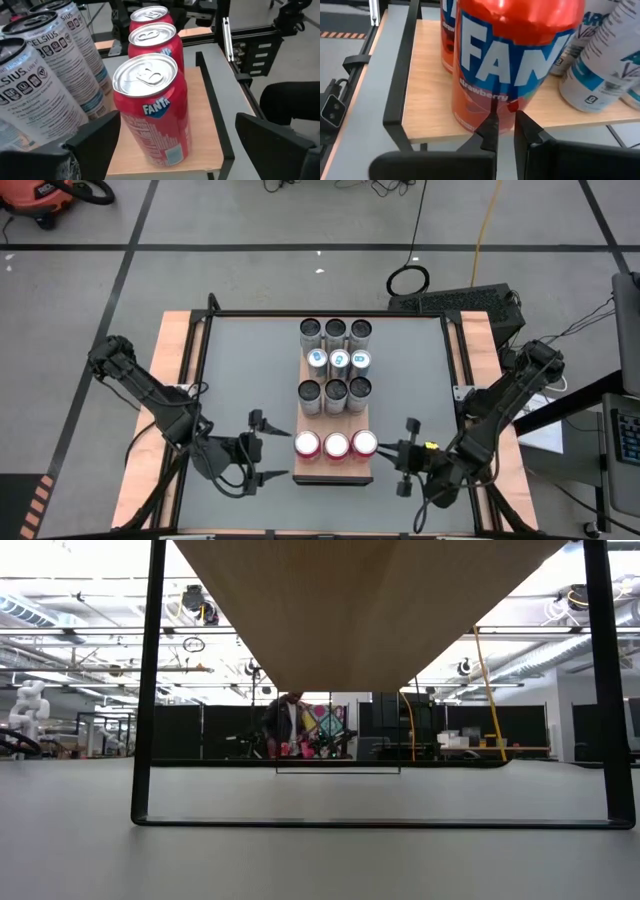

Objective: Place canned beverage on shelf
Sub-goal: Adjust the red soda cans on the shelf, then return to Home Position

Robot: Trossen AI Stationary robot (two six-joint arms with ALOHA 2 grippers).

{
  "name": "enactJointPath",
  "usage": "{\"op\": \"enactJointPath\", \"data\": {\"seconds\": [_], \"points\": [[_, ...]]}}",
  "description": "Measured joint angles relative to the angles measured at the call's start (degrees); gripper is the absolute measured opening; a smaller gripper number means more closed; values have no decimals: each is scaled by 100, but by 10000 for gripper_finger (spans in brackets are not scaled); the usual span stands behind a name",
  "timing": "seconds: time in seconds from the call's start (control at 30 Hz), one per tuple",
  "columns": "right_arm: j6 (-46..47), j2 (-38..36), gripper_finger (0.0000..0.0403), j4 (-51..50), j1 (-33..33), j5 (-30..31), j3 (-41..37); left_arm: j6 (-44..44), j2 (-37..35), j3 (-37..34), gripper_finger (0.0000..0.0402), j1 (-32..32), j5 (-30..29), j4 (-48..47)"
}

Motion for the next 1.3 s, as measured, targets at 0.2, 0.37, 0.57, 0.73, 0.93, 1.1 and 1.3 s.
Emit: {"op": "enactJointPath", "data": {"seconds": [0.2, 0.37, 0.57, 0.73, 0.93, 1.1, 1.3], "points": [[-314, 0, 1, 192, -208, -252, -1, 140, -229, 0, 389, 3, -123, -114], [-432, 0, 0, 307, -303, -425, 2, 165, -481, 0, 389, 4, -454, -424], [-449, -22, 0, 286, -295, -549, 2, 138, -630, 0, 389, 5, -775, -605], [-885, -469, 0, 220, -169, -860, 2, 175, -670, -2, 385, 136, -729, -594], [-1995, -1400, 0, 95, -114, -852, 2, 447, -823, -4, 326, 445, -607, -519], [-2889, -2394, 0, 64, -238, -1010, 6, 748, -1026, -4, 247, 837, -625, -533], [-3125, -3126, 0, -678, -270, -1116, 6, 1168, -1257, -4, 141, 1203, -589, -668]]}}
